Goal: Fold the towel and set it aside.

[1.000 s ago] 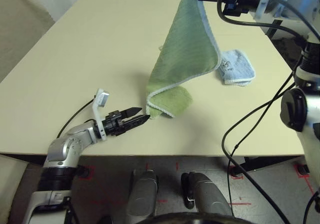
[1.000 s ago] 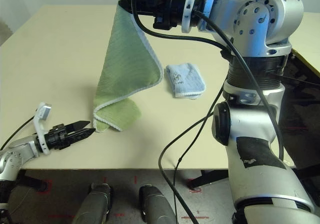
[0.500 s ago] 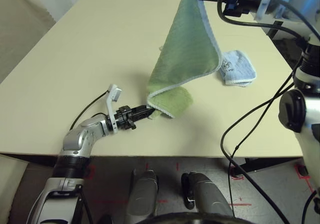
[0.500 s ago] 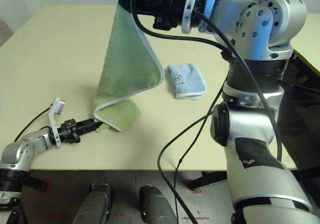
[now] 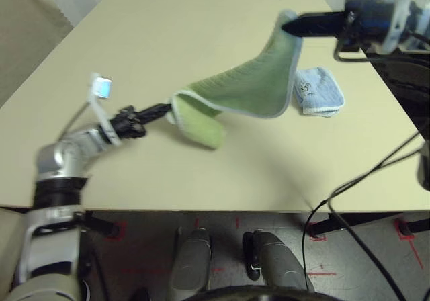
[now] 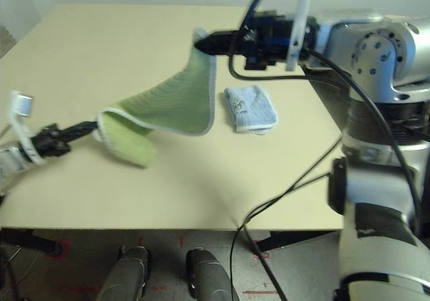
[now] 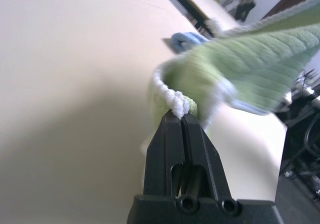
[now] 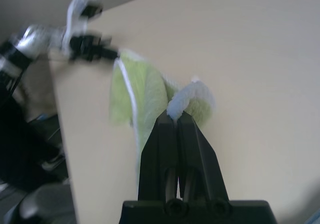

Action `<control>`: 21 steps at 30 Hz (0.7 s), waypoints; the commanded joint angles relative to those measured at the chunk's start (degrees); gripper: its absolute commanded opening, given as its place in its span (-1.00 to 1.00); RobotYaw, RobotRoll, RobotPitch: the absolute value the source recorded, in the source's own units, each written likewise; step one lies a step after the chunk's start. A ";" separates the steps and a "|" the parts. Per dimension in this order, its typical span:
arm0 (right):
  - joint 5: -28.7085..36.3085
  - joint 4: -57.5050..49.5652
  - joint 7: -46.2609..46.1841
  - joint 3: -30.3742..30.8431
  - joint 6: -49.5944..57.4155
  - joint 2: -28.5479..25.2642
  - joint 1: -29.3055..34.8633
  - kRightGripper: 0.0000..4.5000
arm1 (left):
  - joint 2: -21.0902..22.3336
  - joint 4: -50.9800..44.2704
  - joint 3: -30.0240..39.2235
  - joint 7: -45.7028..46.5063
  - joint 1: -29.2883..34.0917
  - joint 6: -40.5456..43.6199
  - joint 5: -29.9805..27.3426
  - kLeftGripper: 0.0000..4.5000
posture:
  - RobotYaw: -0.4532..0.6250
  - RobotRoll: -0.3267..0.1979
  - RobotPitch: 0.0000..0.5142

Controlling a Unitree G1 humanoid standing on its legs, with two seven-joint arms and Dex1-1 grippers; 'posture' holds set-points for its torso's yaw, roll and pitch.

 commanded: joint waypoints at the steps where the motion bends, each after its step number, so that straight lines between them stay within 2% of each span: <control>1: -2.91 2.23 6.49 2.80 -4.03 -3.37 0.47 -1.00 | 3.99 5.19 -2.41 -6.09 -3.78 -1.15 3.55 -0.99 | -0.09 0.25 -0.48; 4: -6.52 5.78 11.84 5.09 -8.73 -6.22 1.40 -1.00 | 8.11 9.33 -5.03 -11.34 -7.82 -2.21 6.95 -0.99 | -0.09 0.25 -0.49; 9: -13.23 12.65 18.43 8.62 -16.47 -8.19 1.37 -1.00 | 11.80 17.80 -9.28 -17.47 -15.40 -6.83 13.53 -0.99 | -0.10 0.25 -0.50; 16: -28.15 26.12 17.77 11.87 -39.71 -5.28 -1.38 -1.00 | 10.31 31.13 -10.33 -13.48 -28.28 -23.01 22.38 -0.99 | -0.08 0.25 -0.50; 21: -31.45 27.54 16.54 9.68 -51.46 -1.76 -2.18 -1.00 | 10.22 34.88 -12.82 -15.91 -31.99 -29.93 27.92 -0.99 | -0.08 0.25 -0.50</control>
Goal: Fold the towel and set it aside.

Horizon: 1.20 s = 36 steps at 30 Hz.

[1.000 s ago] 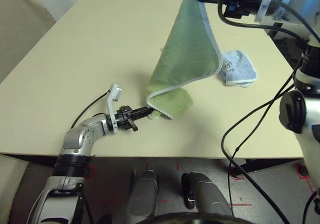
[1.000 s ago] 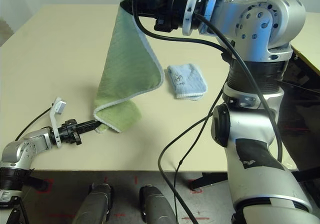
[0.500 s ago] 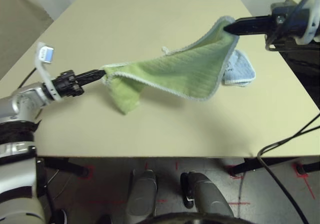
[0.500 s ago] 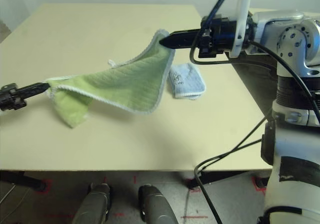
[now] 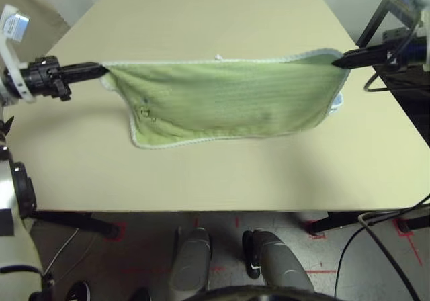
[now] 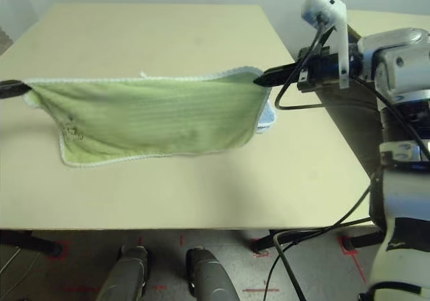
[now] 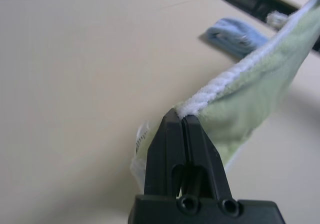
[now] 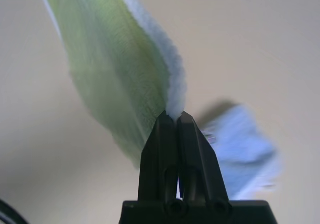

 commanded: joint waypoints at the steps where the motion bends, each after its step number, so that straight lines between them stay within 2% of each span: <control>1: -1.60 -0.36 0.16 -1.95 -5.99 1.23 -0.65 -1.00 | 0.61 2.90 -1.83 -2.38 -1.36 -3.53 4.21 -0.99 | -0.08 0.25 -0.51; 6: 3.14 -1.28 -3.05 -8.32 -3.79 6.49 -3.13 -1.00 | 1.58 4.54 -4.33 -5.65 -2.21 -5.56 8.47 -0.99 | -0.08 0.25 -0.52; 10: 5.71 -2.21 -3.37 -11.54 -0.30 8.22 -3.71 -1.00 | 2.73 4.45 -6.96 -5.93 -1.10 -5.20 8.20 -0.99 | -0.08 0.25 -0.52; 14: 9.42 -8.63 2.58 -11.38 8.01 6.62 -1.31 -1.00 | 4.82 1.93 -12.78 -5.93 1.32 -2.40 3.69 -0.99 | -0.08 0.25 -0.51; 19: 11.38 -18.06 9.32 -7.65 11.95 1.86 4.08 -1.00 | 8.83 -5.13 -22.20 -5.93 4.66 2.73 -5.59 -0.99 | -0.07 0.25 -0.49; 21: 11.44 -20.26 9.65 -6.57 11.87 0.95 5.97 -1.00 | 9.98 -7.18 -24.77 -5.93 5.43 3.46 -8.72 -0.99 | -0.06 0.25 -0.48; 26: 12.63 -23.43 6.03 -8.93 14.71 3.12 9.57 -1.00 | 11.04 -9.02 -27.55 -5.93 6.21 3.84 -13.26 -0.99 | -0.05 0.25 -0.46; 28: 13.10 -25.79 4.63 -9.25 15.47 3.23 11.81 -1.00 | 11.49 -9.63 -28.66 -5.93 7.40 2.56 -13.92 -0.99 | -0.05 0.25 -0.46; 36: 11.74 -42.81 -8.09 -9.56 13.89 6.87 31.51 -1.00 | 14.77 -24.76 -29.64 -5.93 20.94 1.43 -19.38 -0.99 | -0.05 0.25 -0.43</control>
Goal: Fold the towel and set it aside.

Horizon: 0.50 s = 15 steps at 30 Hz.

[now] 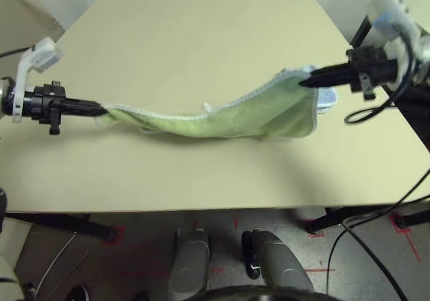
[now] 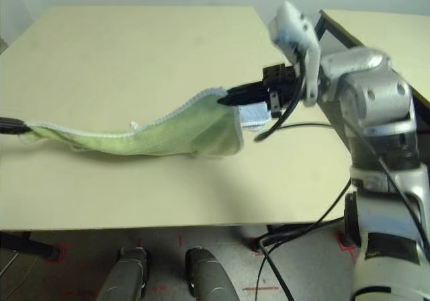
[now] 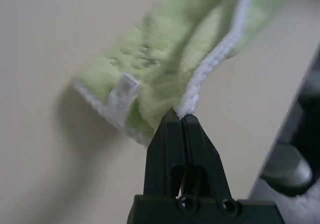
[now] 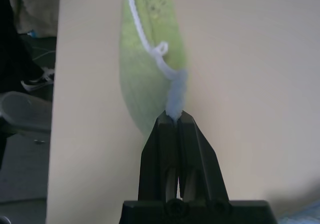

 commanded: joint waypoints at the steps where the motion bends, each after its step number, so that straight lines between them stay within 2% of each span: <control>1: -2.18 -6.00 -5.82 0.68 -1.94 1.02 7.19 -1.00 | 0.83 -6.82 0.54 -0.16 6.30 -0.91 -1.49 -0.99 | -0.05 0.25 -0.42; 3: -3.91 -6.84 -8.80 1.89 -2.58 2.04 10.28 -1.00 | 0.10 -9.64 2.28 -0.16 9.80 -0.91 -1.34 -0.99 | -0.06 0.25 -0.42; 7: -7.92 -4.53 -11.56 4.39 -4.67 2.19 12.31 -1.00 | -2.40 -11.33 5.47 -0.16 13.10 -1.52 1.72 -0.99 | -0.05 0.25 -0.41; 15: -12.78 -3.64 -5.74 10.15 -5.96 -4.47 14.86 -1.00 | -6.65 -11.38 11.18 -0.16 14.75 -1.06 6.68 -0.99 | -0.05 0.25 -0.40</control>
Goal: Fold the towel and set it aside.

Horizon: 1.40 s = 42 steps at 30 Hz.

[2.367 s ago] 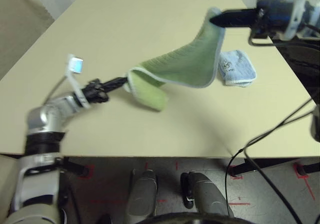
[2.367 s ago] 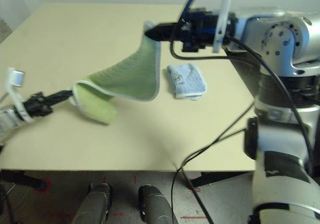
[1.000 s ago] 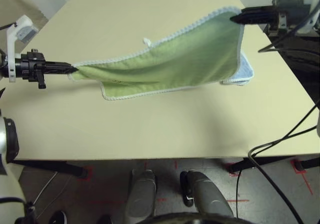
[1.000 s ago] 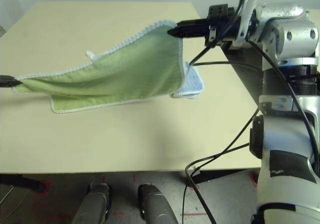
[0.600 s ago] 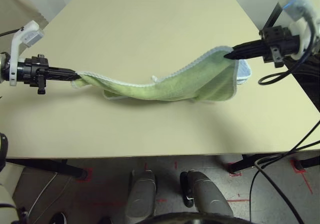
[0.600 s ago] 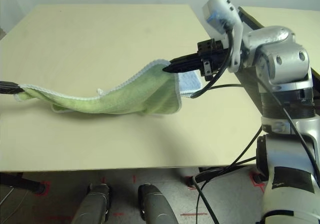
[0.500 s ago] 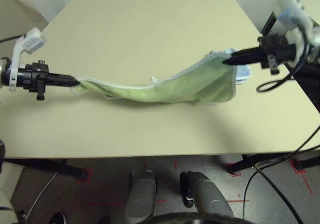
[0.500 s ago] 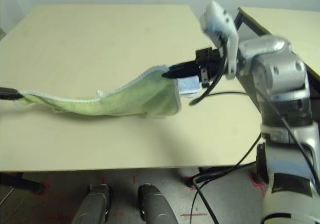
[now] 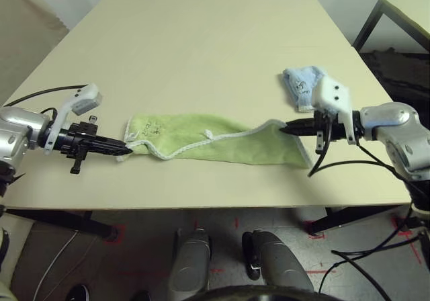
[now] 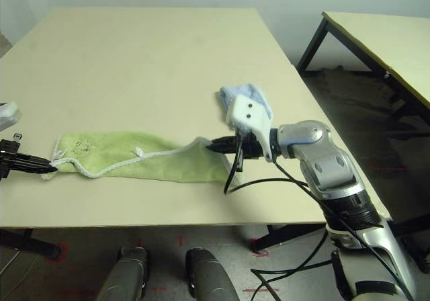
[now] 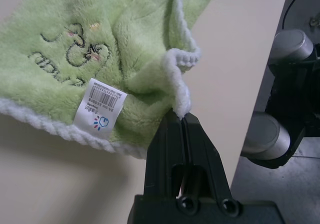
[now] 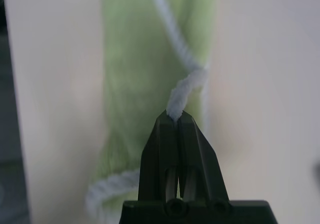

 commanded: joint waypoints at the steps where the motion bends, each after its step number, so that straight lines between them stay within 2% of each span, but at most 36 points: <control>1: -1.93 -0.50 2.51 2.37 -0.58 -2.69 0.92 -1.00 | -0.63 -0.43 2.35 -0.14 1.07 0.25 2.20 -0.99 | -0.05 0.25 -0.40; 6: -2.84 -0.74 2.99 3.30 0.19 -3.43 0.73 -1.00 | -1.59 -0.36 4.06 -0.14 1.68 0.19 3.77 -0.99 | -0.05 0.25 -0.39; 9: -3.71 -0.94 2.73 3.70 0.89 -3.25 0.06 -0.71 | -2.07 -0.59 4.87 -0.14 2.10 0.32 4.39 -1.00 | -0.05 0.25 -0.39; 19: -3.85 -5.66 5.47 4.60 5.82 -5.67 -4.24 0.91 | -3.22 0.33 6.69 -0.14 2.66 -0.60 6.69 -1.00 | -0.05 0.25 -0.40; 20: -4.26 -6.28 5.58 4.94 6.40 -5.97 -4.83 0.98 | -3.34 0.38 6.80 -0.14 2.69 -0.62 6.87 -1.00 | -0.05 0.25 -0.40; 26: -2.96 -8.38 6.40 5.31 13.46 -5.40 -12.44 0.98 | -3.80 0.83 7.25 -0.14 2.75 -0.75 7.53 -1.00 | -0.06 0.25 -0.39; 30: -4.48 -6.15 7.53 9.05 17.73 -4.69 -19.35 0.98 | -4.15 1.56 7.09 -0.14 2.40 -1.12 8.21 -1.00 | -0.08 0.25 -0.37; 36: -4.92 -2.44 11.06 13.73 18.47 -2.93 -26.19 0.98 | -4.57 2.97 6.67 -0.14 1.71 -1.87 9.04 -1.00 | -0.09 0.25 -0.36; 42: -14.43 6.14 15.97 25.10 12.83 -0.43 -32.91 0.98 | -4.72 3.56 6.66 -0.14 1.54 -2.09 9.27 -1.00 | -0.08 0.25 -0.34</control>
